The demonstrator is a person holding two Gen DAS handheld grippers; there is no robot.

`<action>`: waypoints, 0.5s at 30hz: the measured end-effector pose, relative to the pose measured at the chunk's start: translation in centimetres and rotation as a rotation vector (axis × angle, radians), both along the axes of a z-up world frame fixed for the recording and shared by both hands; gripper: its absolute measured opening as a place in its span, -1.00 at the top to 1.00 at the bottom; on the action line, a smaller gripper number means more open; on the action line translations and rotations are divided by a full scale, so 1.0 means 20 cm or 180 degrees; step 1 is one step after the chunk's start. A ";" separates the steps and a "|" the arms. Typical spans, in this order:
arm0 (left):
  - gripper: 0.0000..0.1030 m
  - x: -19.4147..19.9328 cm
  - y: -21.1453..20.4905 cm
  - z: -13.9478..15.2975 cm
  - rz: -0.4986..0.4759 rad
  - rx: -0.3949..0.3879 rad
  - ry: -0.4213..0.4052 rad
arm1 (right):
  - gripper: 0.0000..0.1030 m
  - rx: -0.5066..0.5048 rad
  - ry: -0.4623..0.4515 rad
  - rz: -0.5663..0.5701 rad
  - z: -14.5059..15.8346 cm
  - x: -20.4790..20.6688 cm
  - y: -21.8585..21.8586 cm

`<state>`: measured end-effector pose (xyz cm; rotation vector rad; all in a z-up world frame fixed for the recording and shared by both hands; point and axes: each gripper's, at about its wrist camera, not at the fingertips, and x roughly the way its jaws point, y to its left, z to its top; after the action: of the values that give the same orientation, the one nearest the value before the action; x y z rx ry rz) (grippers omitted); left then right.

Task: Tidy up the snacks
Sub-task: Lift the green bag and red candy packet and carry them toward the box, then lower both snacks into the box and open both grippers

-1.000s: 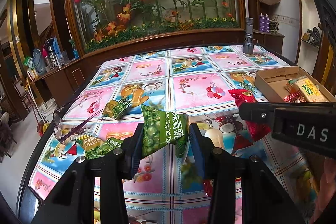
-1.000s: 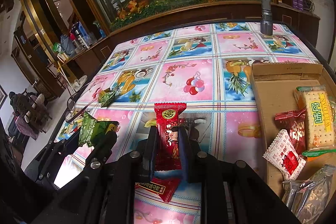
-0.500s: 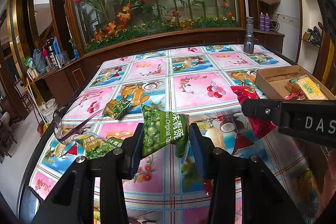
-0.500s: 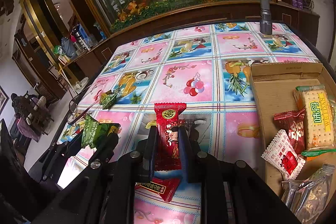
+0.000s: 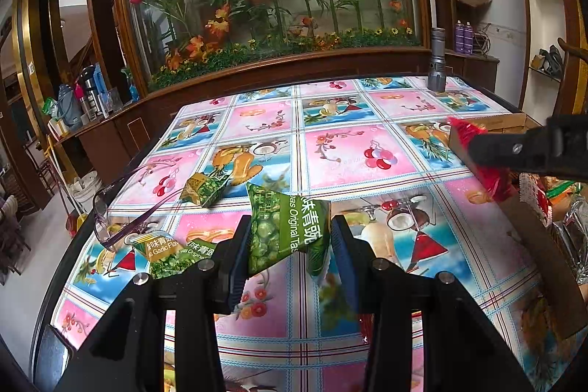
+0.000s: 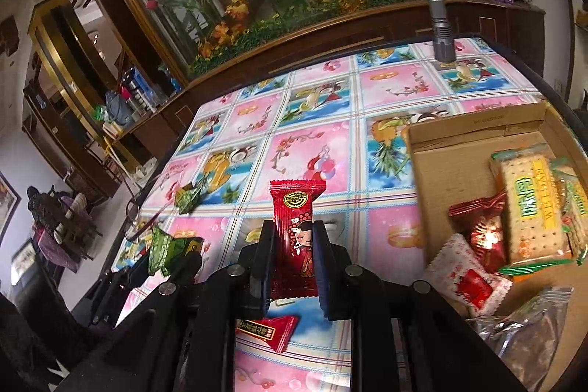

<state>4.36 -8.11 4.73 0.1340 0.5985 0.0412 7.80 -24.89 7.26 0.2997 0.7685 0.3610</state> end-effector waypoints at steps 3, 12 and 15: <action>0.20 -0.01 0.01 0.00 -0.0002 -0.0016 0.0014 | 0.59 0.0052 -0.0017 -0.0060 0.01 0.00 -0.05; 0.20 -0.01 0.05 -0.01 -0.0033 -0.0162 0.0096 | 0.59 0.0362 -0.0127 -0.0577 0.08 -0.04 -0.43; 0.20 -0.01 0.04 0.00 -0.0063 -0.0159 0.0080 | 0.59 0.0491 -0.0130 -0.0780 0.08 -0.06 -0.59</action>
<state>4.13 -7.35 4.73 0.0921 0.6226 0.0053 6.62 -36.61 8.89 0.5246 0.6564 0.1944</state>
